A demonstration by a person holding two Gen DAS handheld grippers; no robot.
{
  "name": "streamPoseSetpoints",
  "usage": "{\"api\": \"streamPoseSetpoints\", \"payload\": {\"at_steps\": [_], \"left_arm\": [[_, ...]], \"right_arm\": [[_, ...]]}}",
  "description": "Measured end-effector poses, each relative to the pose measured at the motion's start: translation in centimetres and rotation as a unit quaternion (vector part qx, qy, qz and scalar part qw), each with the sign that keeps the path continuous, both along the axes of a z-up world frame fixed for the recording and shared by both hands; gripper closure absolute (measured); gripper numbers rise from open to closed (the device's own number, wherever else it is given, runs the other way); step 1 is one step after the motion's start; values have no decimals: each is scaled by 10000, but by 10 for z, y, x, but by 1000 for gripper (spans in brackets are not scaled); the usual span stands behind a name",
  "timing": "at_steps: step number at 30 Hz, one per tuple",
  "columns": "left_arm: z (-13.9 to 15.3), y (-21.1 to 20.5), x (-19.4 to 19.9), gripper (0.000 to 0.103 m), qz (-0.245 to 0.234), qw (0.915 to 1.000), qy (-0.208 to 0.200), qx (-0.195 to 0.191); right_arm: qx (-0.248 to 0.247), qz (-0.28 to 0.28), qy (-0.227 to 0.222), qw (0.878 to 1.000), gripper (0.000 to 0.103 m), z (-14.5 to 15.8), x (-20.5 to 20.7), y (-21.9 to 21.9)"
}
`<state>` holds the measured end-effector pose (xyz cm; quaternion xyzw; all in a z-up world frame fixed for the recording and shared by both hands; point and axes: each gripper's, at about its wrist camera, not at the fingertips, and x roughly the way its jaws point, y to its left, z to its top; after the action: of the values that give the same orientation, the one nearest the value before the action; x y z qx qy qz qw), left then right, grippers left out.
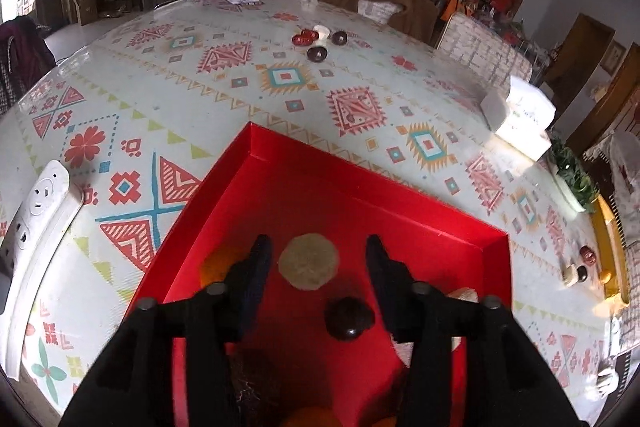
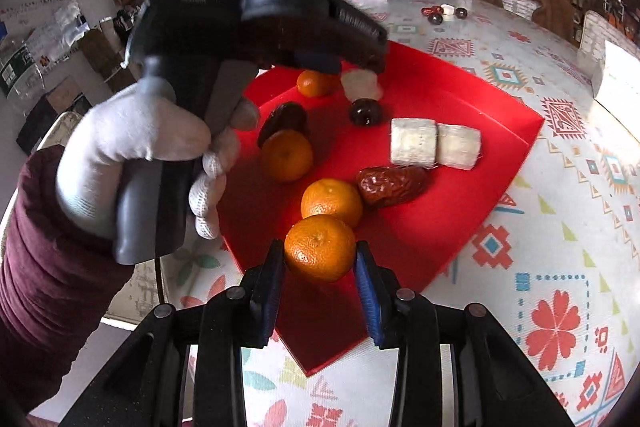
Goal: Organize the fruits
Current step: 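Carry the yam chunk and tangerine into the red tray and open both tools, then move both open tools back to the remaining fruit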
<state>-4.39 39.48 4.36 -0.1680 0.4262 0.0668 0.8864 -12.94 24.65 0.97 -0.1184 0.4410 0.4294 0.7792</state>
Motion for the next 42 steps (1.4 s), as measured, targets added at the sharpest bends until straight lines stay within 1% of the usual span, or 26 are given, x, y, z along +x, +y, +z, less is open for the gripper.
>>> {"api": "streamPoseSetpoints", "payload": {"at_steps": [2, 3, 4, 5, 6, 8, 12, 16, 19, 23, 26, 28, 30, 33, 34, 36, 37, 39, 41, 42], "left_arm": [[5, -1, -4, 52, 6, 10000, -68, -28], [8, -2, -5, 52, 3, 9999, -97, -41], [12, -3, -8, 50, -3, 9999, -150, -47], [18, -6, -11, 47, -9, 9998, -219, -40], [24, -8, -15, 46, -14, 9995, -300, -25], [37, -15, -24, 41, -28, 9990, -448, 12], [64, -33, -41, 36, -165, 9972, -723, 21], [87, -61, -57, 33, -429, 9943, -971, -64], [98, -93, -63, 30, -734, 9922, -1003, -130], [104, -139, -65, 30, -1226, 9873, -953, -341], [104, -176, -64, 30, -1624, 9816, -906, -442], [101, -199, -64, 30, -1868, 9775, -877, -434], [96, -220, -63, 30, -2083, 9735, -825, -450], [84, -245, -57, 30, -2327, 9686, -704, -519], [80, -253, -55, 30, -2388, 9673, -650, -563], [70, -266, -50, 30, -2468, 9655, -539, -635], [66, -271, -49, 30, -2492, 9649, -501, -661], [59, -281, -45, 30, -2552, 9635, -408, -692], [53, -286, -44, 30, -2576, 9634, -345, -659], [50, -288, -43, 30, -2579, 9636, -310, -631]], "right_arm": [[38, 6, -25, 10000, 63, 3, -3, 1], [79, 18, -18, 10000, 60, 5, -3, 1], [119, 19, -29, 9999, 57, 8, -3, 1], [157, 10, -62, 9999, 49, 11, -4, -1], [201, 1, -115, 9997, 45, 14, -5, -3], [253, -21, -199, 9995, 45, 19, -7, -8], [316, -119, -333, 9989, 45, 28, -12, -28], [364, -424, -428, 9975, 45, 35, -14, -68], [388, -794, -460, 9950, 45, 38, -9, -108], [495, -1433, -394, 9877, 45, 40, 1, -172], [503, -1937, -458, 9787, 45, 44, 1, -223], [470, -2266, -519, 9715, 45, 45, 0, -258], [427, -2630, -552, 9623, 45, 45, -1, -296], [368, -3262, -537, 9431, 45, 45, 4, -352], [400, -3522, -511, 9337, 45, 47, 6, -374], [480, -3850, -509, 9202, 45, 52, 11, -403], [514, -3990, -522, 9140, 45, 55, 15, -414], [577, -4132, -532, 9072, 45, 59, 23, -428], [664, -4219, -517, 9027, 45, 63, 36, -437], [701, -4223, -487, 9024, 45, 63, 45, -436]]}}
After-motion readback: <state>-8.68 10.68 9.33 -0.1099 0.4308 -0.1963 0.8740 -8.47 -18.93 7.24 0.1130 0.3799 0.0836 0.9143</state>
